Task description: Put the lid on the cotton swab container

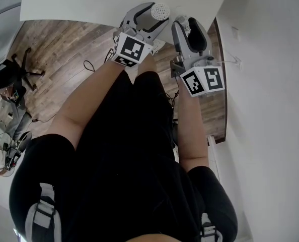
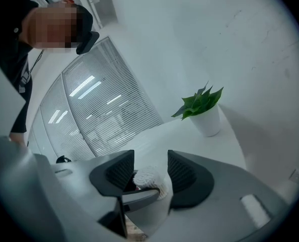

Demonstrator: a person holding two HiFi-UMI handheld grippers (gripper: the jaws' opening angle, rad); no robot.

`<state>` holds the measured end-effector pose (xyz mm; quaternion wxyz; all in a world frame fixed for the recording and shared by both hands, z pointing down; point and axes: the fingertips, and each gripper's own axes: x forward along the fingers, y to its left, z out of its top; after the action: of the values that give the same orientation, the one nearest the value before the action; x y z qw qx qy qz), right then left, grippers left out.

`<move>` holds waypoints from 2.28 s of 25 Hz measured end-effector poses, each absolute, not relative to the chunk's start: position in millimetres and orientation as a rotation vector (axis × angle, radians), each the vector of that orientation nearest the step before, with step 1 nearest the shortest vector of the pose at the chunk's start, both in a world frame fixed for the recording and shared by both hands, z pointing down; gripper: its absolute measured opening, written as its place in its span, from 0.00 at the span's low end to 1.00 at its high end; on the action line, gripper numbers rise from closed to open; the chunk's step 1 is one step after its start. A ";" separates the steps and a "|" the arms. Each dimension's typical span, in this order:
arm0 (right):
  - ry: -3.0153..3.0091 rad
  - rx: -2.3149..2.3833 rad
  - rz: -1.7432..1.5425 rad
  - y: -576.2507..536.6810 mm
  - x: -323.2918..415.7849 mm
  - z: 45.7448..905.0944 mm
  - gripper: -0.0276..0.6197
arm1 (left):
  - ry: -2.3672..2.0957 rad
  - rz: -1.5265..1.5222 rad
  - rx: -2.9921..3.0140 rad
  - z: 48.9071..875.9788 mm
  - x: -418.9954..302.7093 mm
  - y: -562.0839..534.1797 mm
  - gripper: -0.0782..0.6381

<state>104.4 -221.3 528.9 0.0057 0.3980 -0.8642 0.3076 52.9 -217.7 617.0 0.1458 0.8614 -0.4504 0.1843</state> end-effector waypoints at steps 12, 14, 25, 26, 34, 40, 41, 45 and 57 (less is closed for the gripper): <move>-2.787 1.203 1.015 -225.6 91.4 516.8 0.30 | -1.302 0.517 2.471 617.8 50.5 -220.0 0.46; -2.801 1.188 1.027 -226.4 88.6 515.6 0.28 | -1.303 0.514 2.470 618.2 50.2 -220.7 0.46; -2.865 1.046 1.072 -221.6 63.7 512.2 0.22 | -1.296 0.505 2.480 617.3 49.1 -222.1 0.47; -2.870 1.030 1.083 -221.1 60.7 512.6 0.22 | -1.296 0.504 2.481 617.2 49.0 -222.3 0.46; -2.846 0.940 1.252 -221.4 43.3 527.6 0.21 | -1.291 0.501 2.475 618.1 49.0 -223.5 0.47; -2.805 0.943 1.210 -224.6 40.1 536.6 0.21 | -1.291 0.494 2.474 616.4 47.1 -225.1 0.46; -2.798 0.940 1.199 -224.5 38.8 538.6 0.21 | -1.291 0.494 2.474 616.5 46.9 -224.9 0.47; -2.766 0.949 1.171 -225.3 36.4 547.5 0.21 | -1.289 0.496 2.475 617.0 47.3 -225.3 0.47; -2.699 0.942 0.890 -225.1 28.9 557.4 0.21 | -1.291 0.495 2.476 617.3 47.0 -224.9 0.46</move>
<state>28.9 -225.1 557.4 0.0738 0.3138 -0.8990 0.2965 47.0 -224.9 617.3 0.1523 0.8630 -0.4498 0.1724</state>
